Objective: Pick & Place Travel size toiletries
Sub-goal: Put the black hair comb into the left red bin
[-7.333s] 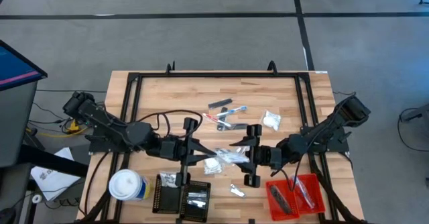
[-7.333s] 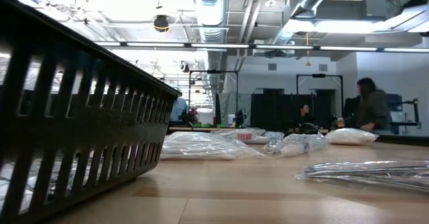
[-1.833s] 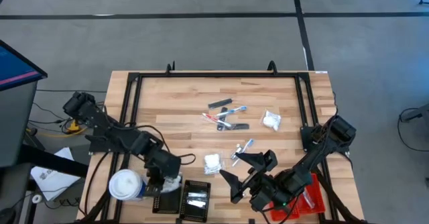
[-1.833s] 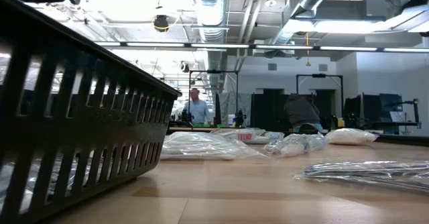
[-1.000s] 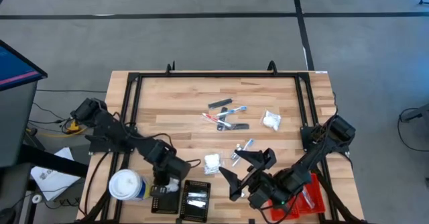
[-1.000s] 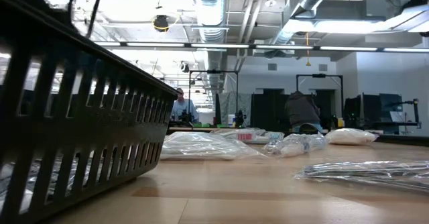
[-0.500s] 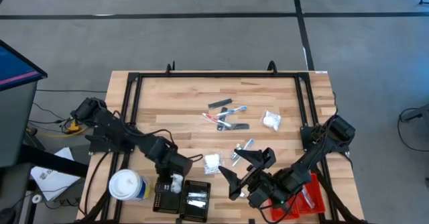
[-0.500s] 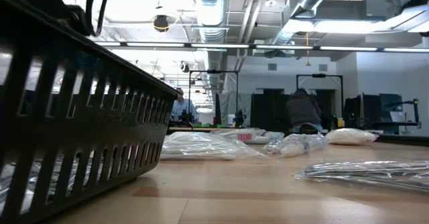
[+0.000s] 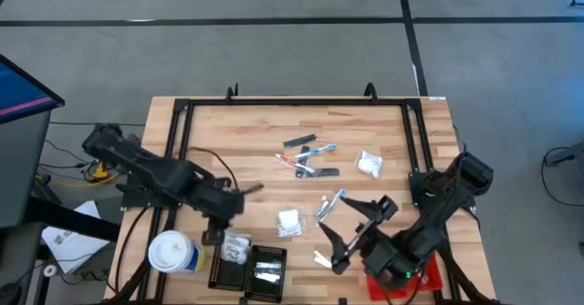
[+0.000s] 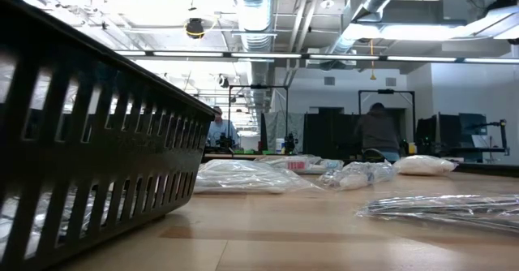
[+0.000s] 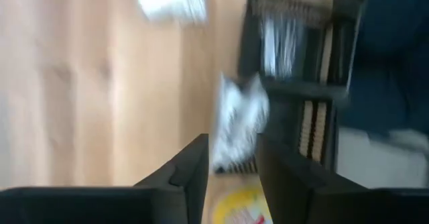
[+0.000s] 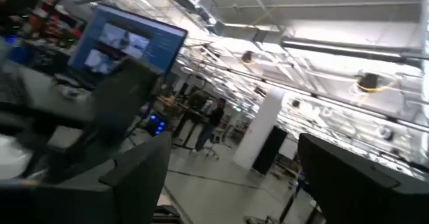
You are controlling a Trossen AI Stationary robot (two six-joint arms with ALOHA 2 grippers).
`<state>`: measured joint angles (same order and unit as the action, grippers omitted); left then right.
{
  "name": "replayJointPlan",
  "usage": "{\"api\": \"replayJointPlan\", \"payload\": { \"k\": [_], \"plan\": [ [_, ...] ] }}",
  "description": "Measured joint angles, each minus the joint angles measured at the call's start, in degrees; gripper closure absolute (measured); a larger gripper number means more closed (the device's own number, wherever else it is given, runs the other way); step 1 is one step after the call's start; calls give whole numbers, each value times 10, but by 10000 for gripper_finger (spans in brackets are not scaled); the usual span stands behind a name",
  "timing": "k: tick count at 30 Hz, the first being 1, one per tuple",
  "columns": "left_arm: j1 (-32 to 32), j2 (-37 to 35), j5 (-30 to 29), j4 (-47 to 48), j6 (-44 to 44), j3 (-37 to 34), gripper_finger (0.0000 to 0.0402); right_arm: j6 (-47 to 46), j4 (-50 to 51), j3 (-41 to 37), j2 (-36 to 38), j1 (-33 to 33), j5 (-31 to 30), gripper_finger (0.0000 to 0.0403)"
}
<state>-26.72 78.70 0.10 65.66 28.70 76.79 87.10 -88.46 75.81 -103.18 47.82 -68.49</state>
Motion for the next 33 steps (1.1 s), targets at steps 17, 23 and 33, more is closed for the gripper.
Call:
{"api": "replayJointPlan", "payload": {
  "k": [17, 23, 33],
  "plan": [
    [-13, -186, -91, -387, -141, -167, 289, -721, 690, -60, 180, -142, 354, 120],
    [-12, -183, -94, -541, -222, -237, 289, -865, 860, -59, 239, -205, 582, 121],
    [6, -183, -140, -835, -389, -367, 289, -996, 892, -157, 337, -244, 413, 121]
  ]
}}
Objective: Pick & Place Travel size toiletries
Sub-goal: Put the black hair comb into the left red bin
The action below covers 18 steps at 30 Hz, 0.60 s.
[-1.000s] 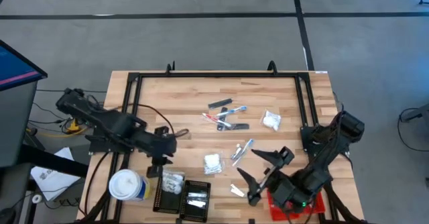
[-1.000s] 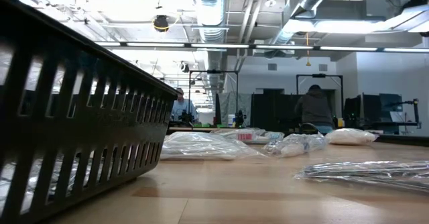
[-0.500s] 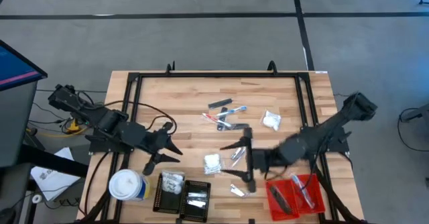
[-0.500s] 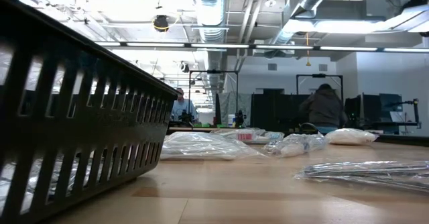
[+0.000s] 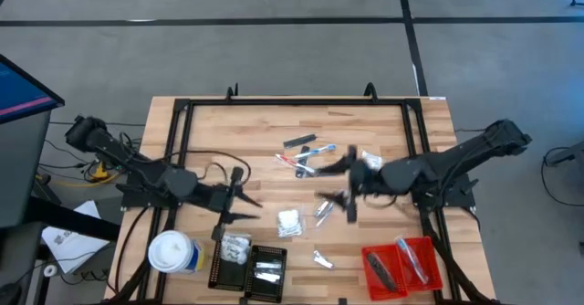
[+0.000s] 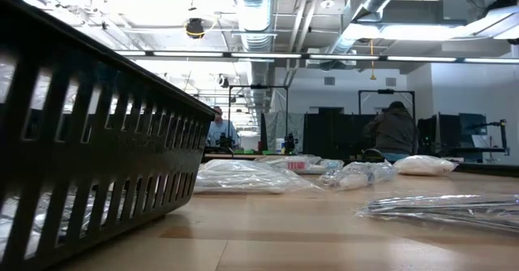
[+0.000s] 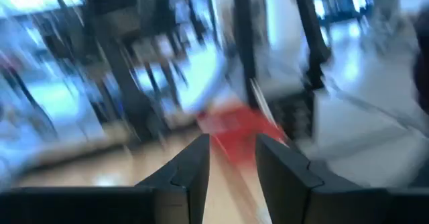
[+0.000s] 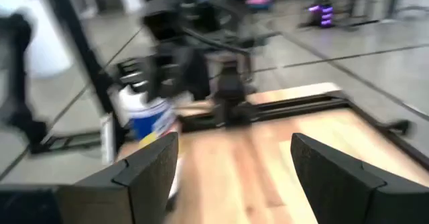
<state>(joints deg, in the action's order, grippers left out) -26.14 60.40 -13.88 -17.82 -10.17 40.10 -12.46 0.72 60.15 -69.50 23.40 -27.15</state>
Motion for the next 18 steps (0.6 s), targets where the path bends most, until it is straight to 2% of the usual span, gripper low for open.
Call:
{"api": "replayJointPlan", "payload": {
  "k": [3, 8, 12, 15, 18],
  "plan": [
    [22, -1, -3, -99, -39, -19, 289, -16, -47, -73, 69, -22, -2, 121],
    [40, -14, -3, -120, -41, -20, 289, -52, -127, -192, 141, -61, 0, 121],
    [37, -23, -3, -102, -40, -21, 289, -115, -143, -230, 132, -62, 11, 121],
    [35, -23, -3, -100, -24, -21, 289, -147, -137, -234, 111, -65, 12, 121],
    [32, -23, -3, -94, 3, -21, 289, -184, -126, -218, 88, -95, 8, 121]
  ]
}}
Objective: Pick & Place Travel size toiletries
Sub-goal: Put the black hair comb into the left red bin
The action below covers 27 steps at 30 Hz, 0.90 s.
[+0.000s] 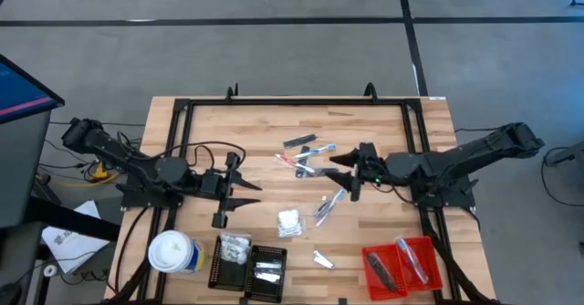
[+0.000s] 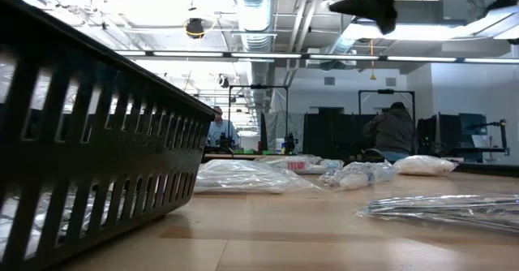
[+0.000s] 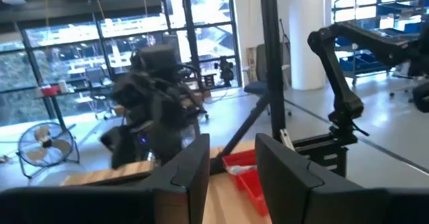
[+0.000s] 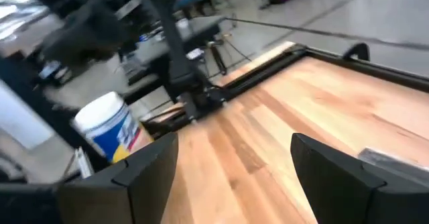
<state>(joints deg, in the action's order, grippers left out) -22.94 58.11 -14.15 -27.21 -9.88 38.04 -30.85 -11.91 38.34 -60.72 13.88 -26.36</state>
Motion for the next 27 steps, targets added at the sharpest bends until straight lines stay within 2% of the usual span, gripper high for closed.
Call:
{"api": "replayJointPlan", "payload": {
  "k": [7, 16, 21, 27],
  "plan": [
    [-8, 0, 0, 3, 29, 0, 289, 5, 173, 128, -114, -111, 93, 121],
    [-23, 0, 0, 13, 31, 0, 289, 53, 453, 322, -311, -163, 118, 121],
    [-23, 0, 0, 16, 31, 0, 289, 83, 509, 395, -399, -175, 122, 121],
    [-24, 0, 0, 17, 33, 0, 289, 91, 526, 414, -469, -197, 147, 121]
  ]
}}
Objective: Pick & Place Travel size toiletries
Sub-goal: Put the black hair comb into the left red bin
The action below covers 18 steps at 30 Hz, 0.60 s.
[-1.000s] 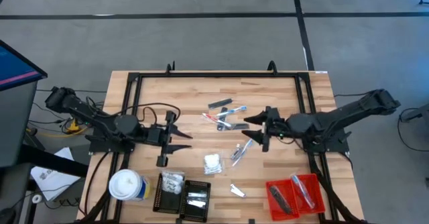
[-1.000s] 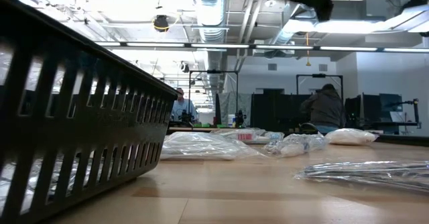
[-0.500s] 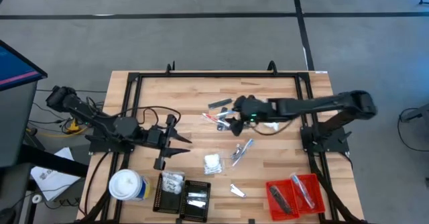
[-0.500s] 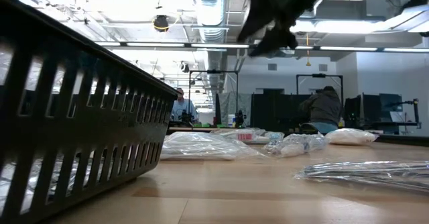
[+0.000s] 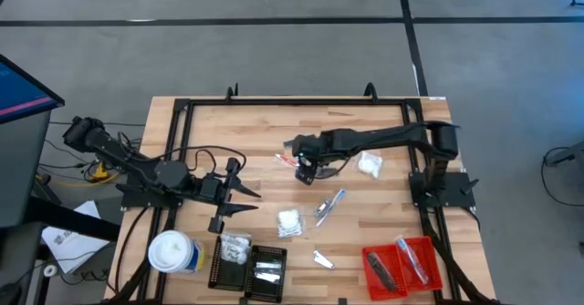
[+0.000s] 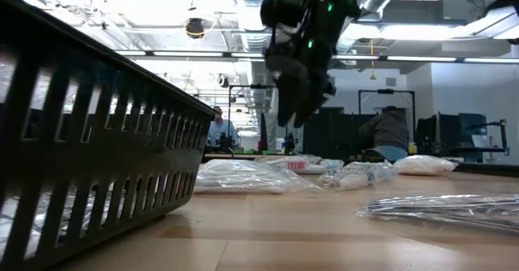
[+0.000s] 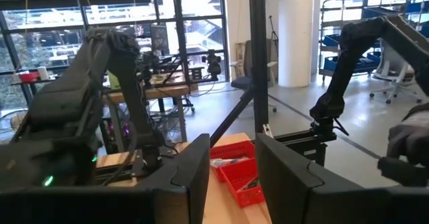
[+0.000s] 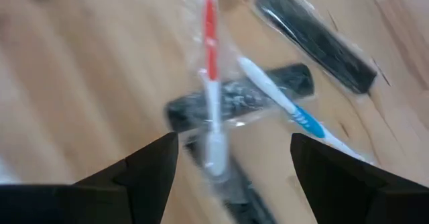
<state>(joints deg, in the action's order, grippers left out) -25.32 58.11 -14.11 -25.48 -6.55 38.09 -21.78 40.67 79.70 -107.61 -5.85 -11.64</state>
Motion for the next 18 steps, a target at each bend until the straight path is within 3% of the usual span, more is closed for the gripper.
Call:
{"api": "replayJointPlan", "payload": {
  "k": [7, 11, 18],
  "plan": [
    [0, 0, 0, 2, 0, 0, 289, 26, -34, -3, -14, -31, 16, 121],
    [0, 0, 0, 2, 0, 0, 289, 38, -54, -2, -14, -30, 44, 121],
    [0, 0, 0, 2, 0, 0, 289, 51, -39, -4, -26, -8, 43, 121]
  ]
}}
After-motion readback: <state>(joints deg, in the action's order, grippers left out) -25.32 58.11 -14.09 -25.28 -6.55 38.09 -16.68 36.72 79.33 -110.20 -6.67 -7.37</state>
